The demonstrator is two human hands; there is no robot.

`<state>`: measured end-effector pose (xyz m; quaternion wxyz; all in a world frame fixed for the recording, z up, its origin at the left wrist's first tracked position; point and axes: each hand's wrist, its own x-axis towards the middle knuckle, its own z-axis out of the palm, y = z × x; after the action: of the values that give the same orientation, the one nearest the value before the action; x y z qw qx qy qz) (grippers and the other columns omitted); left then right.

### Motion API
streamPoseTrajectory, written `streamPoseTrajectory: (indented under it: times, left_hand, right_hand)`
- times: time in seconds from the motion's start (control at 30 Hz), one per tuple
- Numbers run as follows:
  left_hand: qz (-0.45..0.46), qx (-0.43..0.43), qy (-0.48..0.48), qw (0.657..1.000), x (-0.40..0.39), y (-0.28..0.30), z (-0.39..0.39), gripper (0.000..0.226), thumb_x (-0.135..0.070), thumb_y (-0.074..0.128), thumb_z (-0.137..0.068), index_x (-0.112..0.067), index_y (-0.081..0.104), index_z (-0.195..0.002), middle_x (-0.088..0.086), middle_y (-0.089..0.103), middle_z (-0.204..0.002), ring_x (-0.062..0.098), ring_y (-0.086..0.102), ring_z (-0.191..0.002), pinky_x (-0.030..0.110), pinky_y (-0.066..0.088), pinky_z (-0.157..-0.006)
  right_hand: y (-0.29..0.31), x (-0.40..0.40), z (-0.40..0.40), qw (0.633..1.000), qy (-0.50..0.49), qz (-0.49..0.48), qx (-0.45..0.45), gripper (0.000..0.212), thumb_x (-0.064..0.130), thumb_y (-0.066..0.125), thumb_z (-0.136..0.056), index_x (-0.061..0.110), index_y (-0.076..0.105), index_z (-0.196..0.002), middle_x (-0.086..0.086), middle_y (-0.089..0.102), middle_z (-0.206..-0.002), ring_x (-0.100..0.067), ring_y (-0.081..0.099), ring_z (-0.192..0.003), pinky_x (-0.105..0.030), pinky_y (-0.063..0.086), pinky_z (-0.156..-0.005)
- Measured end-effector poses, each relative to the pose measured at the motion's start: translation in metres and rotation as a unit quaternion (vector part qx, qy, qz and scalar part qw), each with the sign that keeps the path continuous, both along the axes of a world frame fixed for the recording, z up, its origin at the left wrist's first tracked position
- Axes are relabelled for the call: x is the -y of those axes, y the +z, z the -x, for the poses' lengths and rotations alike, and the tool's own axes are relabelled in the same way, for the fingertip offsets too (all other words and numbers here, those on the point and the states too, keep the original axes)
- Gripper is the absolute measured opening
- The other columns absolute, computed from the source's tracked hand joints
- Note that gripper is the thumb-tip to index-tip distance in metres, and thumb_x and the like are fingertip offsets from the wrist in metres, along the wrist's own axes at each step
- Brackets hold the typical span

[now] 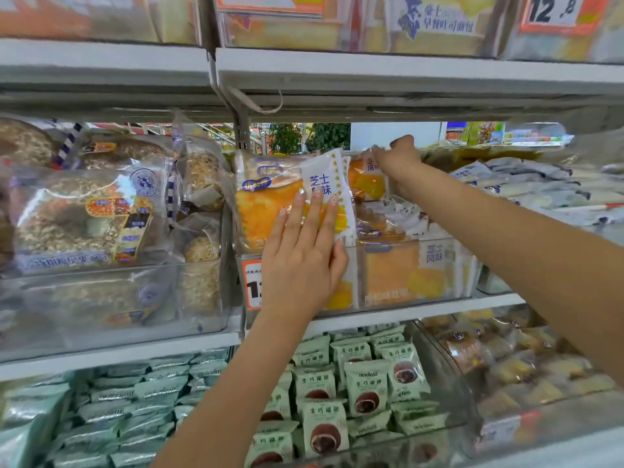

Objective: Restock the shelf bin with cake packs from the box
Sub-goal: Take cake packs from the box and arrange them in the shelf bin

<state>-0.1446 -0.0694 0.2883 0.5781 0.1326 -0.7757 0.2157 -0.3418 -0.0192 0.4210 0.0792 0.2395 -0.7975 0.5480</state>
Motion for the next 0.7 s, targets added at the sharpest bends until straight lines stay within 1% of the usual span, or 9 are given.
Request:
streamPoseTrajectory:
  times: [0.1, 0.13, 0.23, 0.33, 0.43, 0.5, 0.57, 0.63, 0.7]
  left_hand:
    - [-0.018, 0.023, -0.029, 0.999, -0.007, 0.007, -0.009, 0.046, -0.027, 0.034, -0.097, -0.007, 0.053, -0.135, 0.013, 0.049, -0.140, 0.029, 0.042, -0.134, 0.043, 0.029, -0.112]
    - [-0.026, 0.030, -0.048, 0.998, -0.013, 0.004, -0.015, 0.047, -0.026, 0.032, -0.098, -0.006, 0.050, -0.136, 0.013, 0.046, -0.143, 0.029, 0.038, -0.136, 0.043, 0.025, -0.115]
    - [-0.027, 0.050, -0.140, 0.988, -0.040, -0.034, -0.043, 0.045, -0.020, 0.035, -0.097, -0.003, 0.048, -0.137, 0.014, 0.043, -0.145, 0.029, 0.034, -0.137, 0.045, 0.021, -0.116]
    - [-0.078, 0.086, -0.225, 0.967, -0.075, -0.103, -0.077, 0.032, -0.014, 0.045, -0.091, -0.002, 0.064, -0.113, 0.016, 0.063, -0.117, 0.031, 0.056, -0.107, 0.042, 0.044, -0.091]
    - [-0.198, 0.179, -0.259, 0.928, -0.103, -0.186, -0.104, 0.023, -0.017, 0.047, -0.085, -0.006, 0.065, -0.092, 0.008, 0.062, -0.087, 0.025, 0.058, -0.077, 0.028, 0.042, -0.066]
    - [-0.308, 0.275, -0.223, 0.883, -0.121, -0.245, -0.124, 0.024, -0.023, 0.044, -0.085, -0.014, 0.063, -0.096, 0.002, 0.064, -0.091, 0.021, 0.063, -0.077, 0.027, 0.047, -0.059]
    - [-0.434, 0.372, -0.158, 0.805, -0.130, -0.301, -0.148, 0.027, -0.025, 0.043, -0.091, -0.022, 0.058, -0.113, -0.004, 0.061, -0.109, 0.018, 0.063, -0.094, 0.030, 0.053, -0.070]
    - [-0.518, 0.444, -0.085, 0.726, -0.133, -0.356, -0.177, 0.030, -0.028, 0.042, -0.097, -0.025, 0.050, -0.125, -0.005, 0.057, -0.121, 0.016, 0.058, -0.106, 0.032, 0.050, -0.081]
    - [-0.589, 0.488, -0.027, 0.644, -0.132, -0.398, -0.215, 0.029, -0.027, 0.042, -0.098, -0.022, 0.050, -0.126, 0.000, 0.059, -0.117, 0.020, 0.060, -0.101, 0.032, 0.050, -0.077]
  right_hand:
    - [-0.021, -0.053, -0.068, 0.989, 0.030, 0.125, -0.067, 0.032, 0.022, 0.050, -0.096, 0.008, 0.042, -0.123, -0.001, 0.052, -0.097, -0.013, 0.053, -0.083, -0.025, 0.045, -0.076]
    - [-0.036, -0.074, -0.094, 0.979, 0.040, 0.167, -0.108, 0.024, 0.017, 0.050, -0.095, 0.009, 0.044, -0.117, 0.002, 0.050, -0.093, -0.010, 0.051, -0.081, -0.020, 0.044, -0.073]
    - [-0.100, -0.128, -0.155, 0.947, 0.056, 0.216, -0.230, 0.010, 0.010, 0.048, -0.095, 0.014, 0.045, -0.103, 0.009, 0.049, -0.093, -0.005, 0.051, -0.088, -0.015, 0.042, -0.081]
    - [-0.178, -0.164, -0.198, 0.950, 0.082, 0.160, -0.254, 0.013, 0.010, 0.049, -0.094, 0.022, 0.045, -0.099, 0.011, 0.050, -0.093, -0.009, 0.054, -0.090, -0.022, 0.045, -0.083]
    - [-0.268, -0.183, -0.220, 0.969, 0.107, 0.055, -0.214, 0.016, 0.007, 0.051, -0.088, 0.021, 0.049, -0.095, 0.015, 0.051, -0.089, -0.002, 0.050, -0.084, -0.006, 0.038, -0.078]
    - [-0.331, -0.193, -0.230, 0.979, 0.123, -0.047, -0.155, 0.013, 0.005, 0.053, -0.087, 0.015, 0.054, -0.095, 0.007, 0.054, -0.089, -0.009, 0.051, -0.086, -0.004, 0.035, -0.075]
    - [-0.391, -0.201, -0.234, 0.975, 0.142, -0.153, -0.074, 0.016, 0.005, 0.055, -0.088, 0.018, 0.053, -0.099, 0.007, 0.053, -0.090, -0.010, 0.053, -0.087, -0.010, 0.037, -0.074]
    - [-0.445, -0.205, -0.238, 0.942, 0.189, -0.277, 0.010, 0.020, 0.011, 0.055, -0.090, 0.024, 0.050, -0.104, 0.010, 0.053, -0.093, -0.008, 0.054, -0.089, -0.019, 0.042, -0.077]
    - [-0.485, -0.207, -0.247, 0.877, 0.245, -0.398, 0.109, 0.026, 0.017, 0.059, -0.090, 0.024, 0.048, -0.113, 0.002, 0.056, -0.106, -0.015, 0.056, -0.097, -0.027, 0.047, -0.080]
